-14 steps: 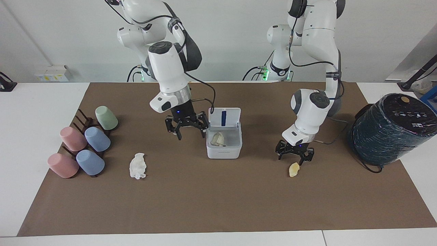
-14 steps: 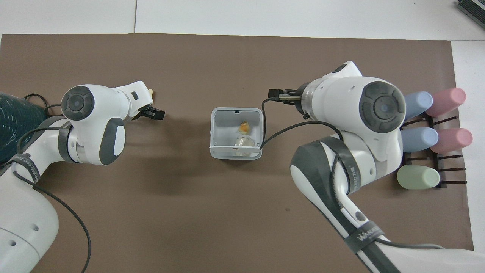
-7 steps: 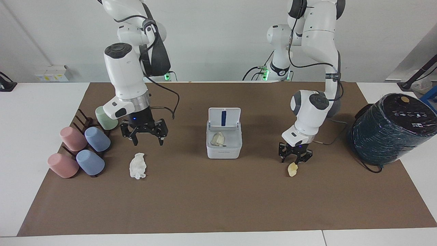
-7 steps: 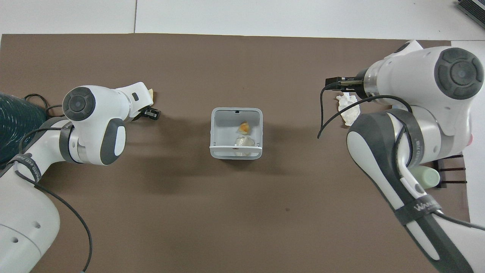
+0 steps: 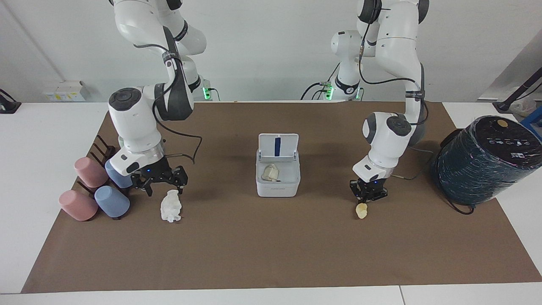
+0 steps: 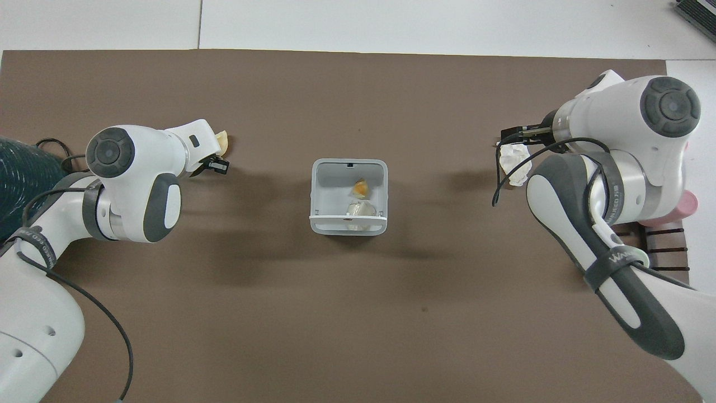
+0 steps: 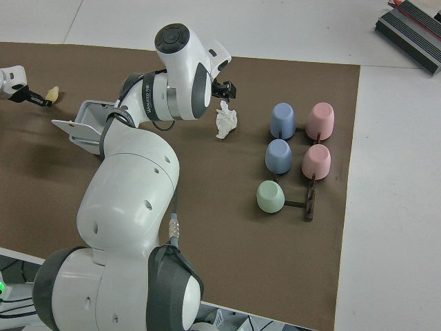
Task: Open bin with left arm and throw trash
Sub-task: 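Grasp the white tissue with the right gripper while the left gripper lifts the paper, then carry the cream paper over the bin and release it with the left gripper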
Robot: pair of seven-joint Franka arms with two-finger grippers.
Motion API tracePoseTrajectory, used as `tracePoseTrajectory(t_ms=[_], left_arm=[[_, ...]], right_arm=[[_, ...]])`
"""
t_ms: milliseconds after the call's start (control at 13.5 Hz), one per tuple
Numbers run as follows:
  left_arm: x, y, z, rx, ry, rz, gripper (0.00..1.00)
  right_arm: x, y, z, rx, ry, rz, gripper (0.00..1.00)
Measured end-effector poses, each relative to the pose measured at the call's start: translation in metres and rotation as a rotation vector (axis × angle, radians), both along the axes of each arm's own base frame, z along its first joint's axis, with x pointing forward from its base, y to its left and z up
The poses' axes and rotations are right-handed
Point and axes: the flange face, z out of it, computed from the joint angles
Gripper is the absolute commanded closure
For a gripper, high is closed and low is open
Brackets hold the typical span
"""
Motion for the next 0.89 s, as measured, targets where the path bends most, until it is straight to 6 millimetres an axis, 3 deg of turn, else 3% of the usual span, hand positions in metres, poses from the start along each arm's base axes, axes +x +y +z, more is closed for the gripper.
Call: tracePoseTrajectory(t_ms=[369, 591, 739, 813, 887], left_arm=[[0.013, 0.008, 0.018, 0.001, -0.002, 0.01, 1.0], [0.03, 0.003, 0.052, 0.004, 0.031, 0.004, 1.0], [0.036, -0.013, 0.085, 0.006, 0.076, -0.02, 1.0], [0.035, -0.026, 0.098, 0.005, 0.093, -0.026, 1.0], [0.03, -0.042, 0.112, 0.002, 0.103, -0.024, 1.0]], right_arm=[[0.002, -0.03, -0.06, -0.01, 0.005, 0.038, 0.0], [0.003, -0.038, -0.084, -0.013, 0.015, 0.055, 0.0], [0.0, -0.035, -0.097, -0.01, 0.035, 0.06, 0.02], [-0.001, -0.034, -0.1, -0.009, 0.04, 0.062, 0.17], [-0.003, -0.033, -0.102, -0.009, 0.046, 0.063, 0.46]])
